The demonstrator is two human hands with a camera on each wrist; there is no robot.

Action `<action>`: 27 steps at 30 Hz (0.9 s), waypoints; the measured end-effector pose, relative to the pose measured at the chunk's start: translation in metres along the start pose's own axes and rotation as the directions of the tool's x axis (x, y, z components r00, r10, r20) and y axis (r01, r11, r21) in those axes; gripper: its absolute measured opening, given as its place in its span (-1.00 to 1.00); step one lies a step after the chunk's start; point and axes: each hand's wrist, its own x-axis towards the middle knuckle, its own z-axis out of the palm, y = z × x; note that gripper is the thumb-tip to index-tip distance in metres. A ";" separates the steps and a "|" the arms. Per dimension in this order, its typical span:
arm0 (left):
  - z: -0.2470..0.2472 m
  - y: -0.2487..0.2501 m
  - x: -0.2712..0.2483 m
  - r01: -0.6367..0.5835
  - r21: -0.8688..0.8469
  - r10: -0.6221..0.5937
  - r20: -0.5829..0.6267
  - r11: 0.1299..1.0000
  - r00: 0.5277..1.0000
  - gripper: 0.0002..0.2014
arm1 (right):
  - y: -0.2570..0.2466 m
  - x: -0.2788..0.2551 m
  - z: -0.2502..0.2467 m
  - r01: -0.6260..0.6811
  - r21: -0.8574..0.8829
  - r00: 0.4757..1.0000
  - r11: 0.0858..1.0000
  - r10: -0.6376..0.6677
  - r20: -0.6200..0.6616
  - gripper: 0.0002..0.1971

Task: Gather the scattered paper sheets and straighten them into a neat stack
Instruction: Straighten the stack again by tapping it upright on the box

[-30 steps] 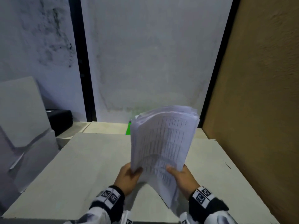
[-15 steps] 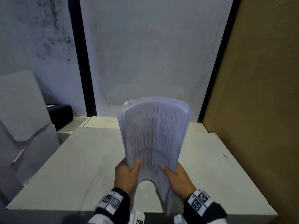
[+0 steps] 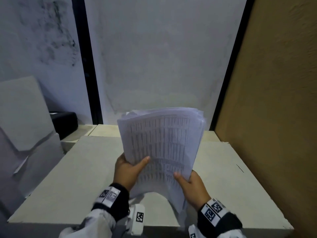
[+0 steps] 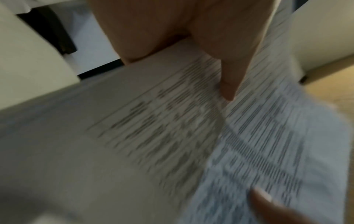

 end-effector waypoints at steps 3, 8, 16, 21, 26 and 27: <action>0.005 -0.026 -0.023 0.108 0.013 -0.108 -0.007 0.994 0.994 -0.86 | 0.015 -0.004 0.014 -0.061 -0.053 0.998 0.997 0.062 0.030 -0.88; 0.010 -0.024 -0.027 0.082 0.165 -0.077 -0.040 0.983 0.996 -0.84 | 0.012 -0.005 0.010 -0.049 -0.158 0.997 0.986 0.038 -0.068 -0.87; 0.000 0.006 -0.027 -0.014 0.141 0.018 -0.026 0.990 0.999 -0.86 | -0.027 -0.011 -0.007 0.052 -0.136 0.998 0.989 -0.057 -0.037 -0.90; -0.007 -0.032 -0.046 0.130 0.063 -0.131 0.021 0.990 0.991 -0.82 | 0.013 -0.033 0.001 -0.029 -0.179 0.999 0.983 0.035 0.029 -0.89; 0.008 0.000 -0.015 0.018 0.076 -0.016 -0.026 0.997 1.000 -0.87 | -0.012 -0.010 0.007 0.096 -0.124 0.993 0.988 -0.104 -0.061 -0.90; 0.009 0.012 -0.008 -0.028 0.060 0.030 -0.029 0.998 0.999 -0.86 | -0.023 -0.004 0.004 0.131 -0.102 0.987 0.986 -0.140 -0.080 -0.89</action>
